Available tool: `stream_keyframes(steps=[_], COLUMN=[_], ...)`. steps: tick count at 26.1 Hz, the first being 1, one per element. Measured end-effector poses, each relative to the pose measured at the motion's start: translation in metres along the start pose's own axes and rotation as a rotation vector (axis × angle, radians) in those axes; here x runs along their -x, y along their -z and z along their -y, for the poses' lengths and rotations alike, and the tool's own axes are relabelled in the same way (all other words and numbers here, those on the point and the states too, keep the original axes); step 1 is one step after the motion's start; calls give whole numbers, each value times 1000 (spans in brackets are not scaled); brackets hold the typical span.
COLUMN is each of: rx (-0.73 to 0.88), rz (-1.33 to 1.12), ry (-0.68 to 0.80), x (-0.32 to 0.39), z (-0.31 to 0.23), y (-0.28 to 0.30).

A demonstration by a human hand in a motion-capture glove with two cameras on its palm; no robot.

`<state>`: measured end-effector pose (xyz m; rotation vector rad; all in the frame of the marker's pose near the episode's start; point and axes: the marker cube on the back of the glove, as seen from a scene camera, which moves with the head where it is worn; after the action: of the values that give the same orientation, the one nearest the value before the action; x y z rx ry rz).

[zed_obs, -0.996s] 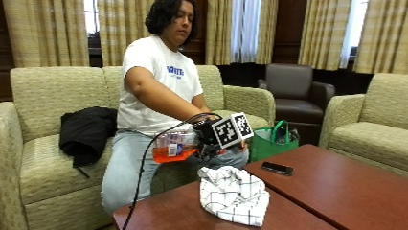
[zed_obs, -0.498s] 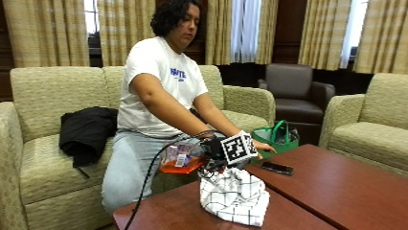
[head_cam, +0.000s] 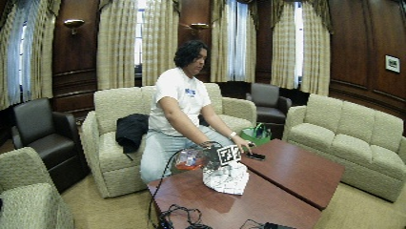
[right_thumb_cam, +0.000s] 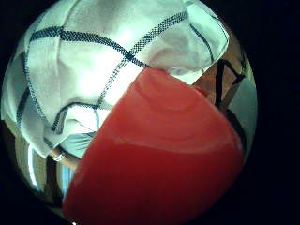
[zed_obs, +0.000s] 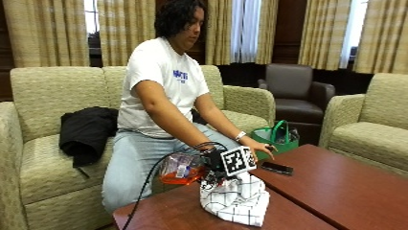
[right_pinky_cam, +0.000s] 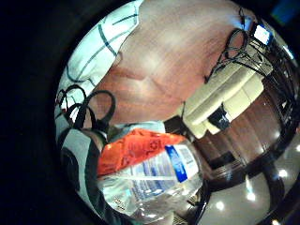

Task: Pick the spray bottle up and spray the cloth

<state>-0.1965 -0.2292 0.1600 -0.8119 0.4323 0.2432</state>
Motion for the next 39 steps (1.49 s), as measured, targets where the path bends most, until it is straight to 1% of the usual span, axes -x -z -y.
stream_keyframes(steps=[5,16,23,28,31,35,39], rx=[-47,-302,-537,-774,-861,-914,-992], rz=[81,522,826,1059,1203,1373,1473], ry=[67,349,593,760,841,930,951], x=[-12,-46,-36,-12,3,27,52], z=[-16,-82,-126,-151,-157,-149,-134], y=[18,102,150,186,204,224,238])
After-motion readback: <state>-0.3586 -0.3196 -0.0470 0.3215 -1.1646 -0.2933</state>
